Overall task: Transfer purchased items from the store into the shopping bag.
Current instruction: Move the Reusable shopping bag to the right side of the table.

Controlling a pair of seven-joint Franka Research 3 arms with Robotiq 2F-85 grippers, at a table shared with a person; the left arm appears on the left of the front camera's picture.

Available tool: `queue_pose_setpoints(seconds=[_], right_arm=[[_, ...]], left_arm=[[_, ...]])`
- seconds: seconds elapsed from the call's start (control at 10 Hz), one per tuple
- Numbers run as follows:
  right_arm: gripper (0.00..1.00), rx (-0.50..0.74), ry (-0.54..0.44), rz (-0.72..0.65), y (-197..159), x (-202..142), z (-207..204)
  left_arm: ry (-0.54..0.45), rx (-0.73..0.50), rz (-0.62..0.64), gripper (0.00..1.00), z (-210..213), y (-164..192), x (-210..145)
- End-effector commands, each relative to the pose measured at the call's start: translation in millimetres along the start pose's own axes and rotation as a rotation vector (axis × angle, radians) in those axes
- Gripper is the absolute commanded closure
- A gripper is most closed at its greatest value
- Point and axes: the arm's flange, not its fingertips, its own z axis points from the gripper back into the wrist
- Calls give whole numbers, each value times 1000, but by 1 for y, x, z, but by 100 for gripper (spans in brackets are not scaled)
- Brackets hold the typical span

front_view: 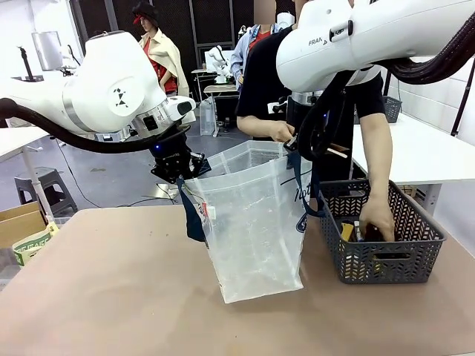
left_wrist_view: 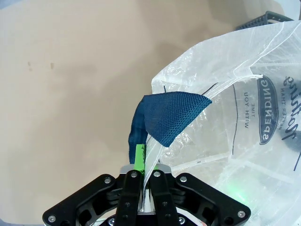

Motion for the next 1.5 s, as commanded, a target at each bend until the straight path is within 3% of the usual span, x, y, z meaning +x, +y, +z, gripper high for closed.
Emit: queue_pose_setpoints(seconds=[0.0,0.4,1.1,1.4], right_arm=[[100,0,0,0,0,0,0],[100,-29,-56,-15,-5,3,-1],[100,-99,-135,41,-9,-4,-21],[100,-70,-152,19,-10,-3,-23]], left_arm=[[0,0,0,100,0,0,0],[-82,-5,9,100,1,1,9],[-116,77,14,100,-15,4,18],[-101,46,-11,100,-14,6,16]])
